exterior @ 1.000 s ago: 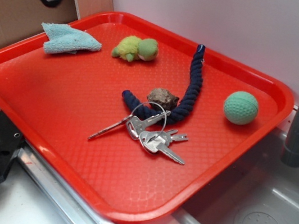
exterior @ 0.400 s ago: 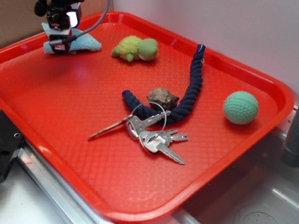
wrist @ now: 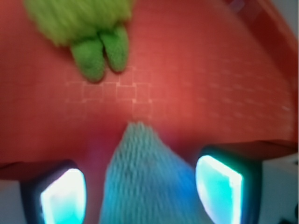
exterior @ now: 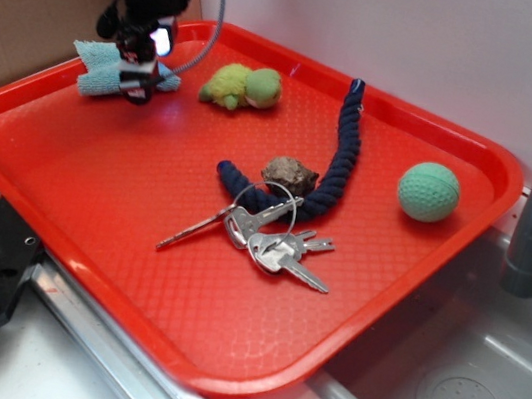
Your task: Grab the blue cloth.
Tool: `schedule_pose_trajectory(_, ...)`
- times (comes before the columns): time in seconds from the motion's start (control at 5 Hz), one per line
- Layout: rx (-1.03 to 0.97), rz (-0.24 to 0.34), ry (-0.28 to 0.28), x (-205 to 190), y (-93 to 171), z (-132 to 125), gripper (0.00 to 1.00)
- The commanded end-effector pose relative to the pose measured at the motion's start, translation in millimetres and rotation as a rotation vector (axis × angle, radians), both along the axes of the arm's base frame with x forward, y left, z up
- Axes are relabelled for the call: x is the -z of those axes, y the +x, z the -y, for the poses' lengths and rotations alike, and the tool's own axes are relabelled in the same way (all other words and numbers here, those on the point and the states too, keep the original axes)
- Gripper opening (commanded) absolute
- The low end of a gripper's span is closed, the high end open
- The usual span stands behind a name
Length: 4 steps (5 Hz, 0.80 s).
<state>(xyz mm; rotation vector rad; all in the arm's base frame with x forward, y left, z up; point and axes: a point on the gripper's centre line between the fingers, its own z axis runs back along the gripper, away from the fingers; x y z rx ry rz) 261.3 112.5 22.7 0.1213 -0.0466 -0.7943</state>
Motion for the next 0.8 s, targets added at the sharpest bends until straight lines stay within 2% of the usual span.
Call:
schedule_pose_trajectory(0.0,-0.061,0.023,-0.034,24.7,13.6,1.8,0.93)
schedule_pose_trajectory(0.2,-0.099,0.047,-0.024,20.3,11.8,-1.2,0.00)
schedule_pose_trajectory(0.6,-0.105,0.039,-0.032,24.0,8.6,-0.9,0.00)
